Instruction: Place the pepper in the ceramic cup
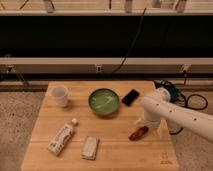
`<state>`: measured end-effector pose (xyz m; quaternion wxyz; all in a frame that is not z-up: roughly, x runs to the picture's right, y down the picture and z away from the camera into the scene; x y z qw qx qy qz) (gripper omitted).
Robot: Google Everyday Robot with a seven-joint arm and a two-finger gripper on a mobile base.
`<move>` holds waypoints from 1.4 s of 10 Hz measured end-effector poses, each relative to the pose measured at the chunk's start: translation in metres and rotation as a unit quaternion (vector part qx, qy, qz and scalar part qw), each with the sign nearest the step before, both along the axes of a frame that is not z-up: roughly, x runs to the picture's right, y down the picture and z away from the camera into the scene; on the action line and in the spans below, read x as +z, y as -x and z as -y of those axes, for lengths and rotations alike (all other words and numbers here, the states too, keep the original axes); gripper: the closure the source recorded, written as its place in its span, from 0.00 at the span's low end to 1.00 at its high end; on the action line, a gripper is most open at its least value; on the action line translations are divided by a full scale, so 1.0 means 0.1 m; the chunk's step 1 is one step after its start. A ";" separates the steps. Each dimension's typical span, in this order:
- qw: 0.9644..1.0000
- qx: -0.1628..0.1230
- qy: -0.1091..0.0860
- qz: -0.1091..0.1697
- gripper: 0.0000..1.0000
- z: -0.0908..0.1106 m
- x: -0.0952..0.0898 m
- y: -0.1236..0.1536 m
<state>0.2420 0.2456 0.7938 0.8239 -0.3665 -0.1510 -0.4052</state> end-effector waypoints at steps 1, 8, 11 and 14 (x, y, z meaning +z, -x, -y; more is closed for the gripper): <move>1.000 0.003 0.004 -0.002 0.40 -0.02 0.01 0.00; 0.999 0.008 0.035 -0.003 1.00 -0.13 0.05 0.05; 0.999 0.008 0.039 0.007 1.00 -0.10 0.02 0.12; 0.999 0.000 0.034 0.023 1.00 0.12 -0.05 0.27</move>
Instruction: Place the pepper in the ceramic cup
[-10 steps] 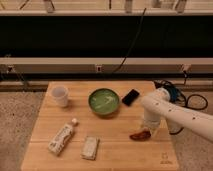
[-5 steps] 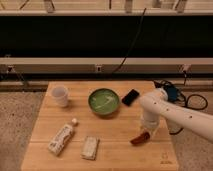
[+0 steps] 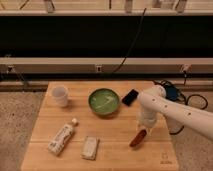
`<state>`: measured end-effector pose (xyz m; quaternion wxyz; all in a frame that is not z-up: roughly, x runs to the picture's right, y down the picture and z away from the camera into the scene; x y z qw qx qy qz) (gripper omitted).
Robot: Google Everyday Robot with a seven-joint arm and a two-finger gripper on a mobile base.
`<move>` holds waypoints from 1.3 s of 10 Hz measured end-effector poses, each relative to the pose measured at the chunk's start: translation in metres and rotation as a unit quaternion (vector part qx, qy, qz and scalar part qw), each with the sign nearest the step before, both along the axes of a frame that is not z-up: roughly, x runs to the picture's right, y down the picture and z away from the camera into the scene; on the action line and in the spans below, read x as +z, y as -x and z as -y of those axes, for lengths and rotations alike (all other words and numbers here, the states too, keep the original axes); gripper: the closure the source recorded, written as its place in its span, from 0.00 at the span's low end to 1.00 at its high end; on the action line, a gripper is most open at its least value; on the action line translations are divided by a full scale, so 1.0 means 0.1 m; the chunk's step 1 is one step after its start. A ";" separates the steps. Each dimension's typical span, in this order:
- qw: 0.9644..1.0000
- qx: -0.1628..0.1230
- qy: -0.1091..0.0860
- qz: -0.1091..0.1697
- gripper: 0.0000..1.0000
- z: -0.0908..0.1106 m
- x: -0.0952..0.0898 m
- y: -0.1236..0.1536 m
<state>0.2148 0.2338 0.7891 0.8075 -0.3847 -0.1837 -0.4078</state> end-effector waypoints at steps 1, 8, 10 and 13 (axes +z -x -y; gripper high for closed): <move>1.000 -0.003 -0.001 0.004 1.00 0.07 -0.01 0.05; 0.997 -0.048 -0.033 0.060 1.00 0.98 0.08 0.72; 0.994 -0.059 -0.049 0.077 1.00 1.22 0.06 0.95; 0.990 -0.078 -0.064 0.101 1.00 1.43 0.07 1.27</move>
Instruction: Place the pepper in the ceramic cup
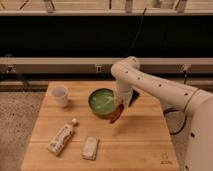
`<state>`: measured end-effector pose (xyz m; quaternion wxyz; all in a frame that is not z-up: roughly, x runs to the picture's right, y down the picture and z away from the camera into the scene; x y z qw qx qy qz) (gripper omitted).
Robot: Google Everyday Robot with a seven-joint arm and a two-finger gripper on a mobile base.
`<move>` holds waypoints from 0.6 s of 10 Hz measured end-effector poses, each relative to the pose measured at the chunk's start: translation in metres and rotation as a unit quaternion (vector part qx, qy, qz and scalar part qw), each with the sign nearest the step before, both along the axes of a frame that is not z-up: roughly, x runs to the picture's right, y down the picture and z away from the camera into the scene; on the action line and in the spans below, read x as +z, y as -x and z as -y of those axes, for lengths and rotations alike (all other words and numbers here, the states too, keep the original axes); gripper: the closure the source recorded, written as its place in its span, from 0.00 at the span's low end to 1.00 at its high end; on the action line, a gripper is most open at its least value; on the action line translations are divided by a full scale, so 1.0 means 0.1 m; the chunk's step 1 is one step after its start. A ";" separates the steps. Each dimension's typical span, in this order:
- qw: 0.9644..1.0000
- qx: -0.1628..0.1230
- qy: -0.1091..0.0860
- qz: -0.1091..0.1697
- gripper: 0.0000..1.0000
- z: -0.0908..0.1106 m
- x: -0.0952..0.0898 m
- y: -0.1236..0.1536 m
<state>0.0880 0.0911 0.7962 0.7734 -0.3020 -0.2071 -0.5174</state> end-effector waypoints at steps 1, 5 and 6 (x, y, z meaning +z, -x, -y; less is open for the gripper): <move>1.000 -0.004 -0.003 0.007 1.00 0.05 0.02 0.10; 0.998 -0.012 -0.021 0.055 1.00 0.32 0.16 0.67; 0.997 -0.012 -0.025 0.066 1.00 0.36 0.18 0.77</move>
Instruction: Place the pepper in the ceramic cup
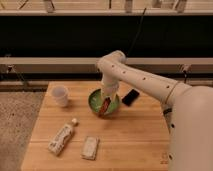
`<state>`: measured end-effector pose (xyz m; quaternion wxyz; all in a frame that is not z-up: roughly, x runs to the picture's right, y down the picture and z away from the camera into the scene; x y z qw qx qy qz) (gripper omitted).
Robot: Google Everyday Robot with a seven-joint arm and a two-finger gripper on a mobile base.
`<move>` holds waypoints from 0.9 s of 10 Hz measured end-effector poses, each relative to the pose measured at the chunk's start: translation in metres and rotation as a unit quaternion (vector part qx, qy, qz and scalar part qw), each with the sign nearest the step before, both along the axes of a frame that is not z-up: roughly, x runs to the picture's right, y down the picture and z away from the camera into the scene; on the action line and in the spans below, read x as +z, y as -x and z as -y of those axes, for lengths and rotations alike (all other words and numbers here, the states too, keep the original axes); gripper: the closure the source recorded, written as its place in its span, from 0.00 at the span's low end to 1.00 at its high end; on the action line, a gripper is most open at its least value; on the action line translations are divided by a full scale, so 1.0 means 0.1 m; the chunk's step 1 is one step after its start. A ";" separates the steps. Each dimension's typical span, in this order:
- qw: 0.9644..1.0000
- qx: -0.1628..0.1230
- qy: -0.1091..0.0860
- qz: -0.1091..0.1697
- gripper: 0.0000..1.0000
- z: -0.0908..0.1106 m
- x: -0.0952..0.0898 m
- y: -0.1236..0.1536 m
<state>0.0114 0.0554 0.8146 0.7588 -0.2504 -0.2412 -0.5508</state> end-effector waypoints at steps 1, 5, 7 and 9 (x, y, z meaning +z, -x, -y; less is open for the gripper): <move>1.000 0.000 -0.003 0.008 1.00 0.04 0.01 0.06; 0.998 -0.015 -0.024 0.050 1.00 0.25 -0.01 0.51; 0.996 -0.031 -0.034 0.073 1.00 0.31 -0.04 0.78; 0.994 -0.047 -0.044 0.093 1.00 0.37 -0.07 0.95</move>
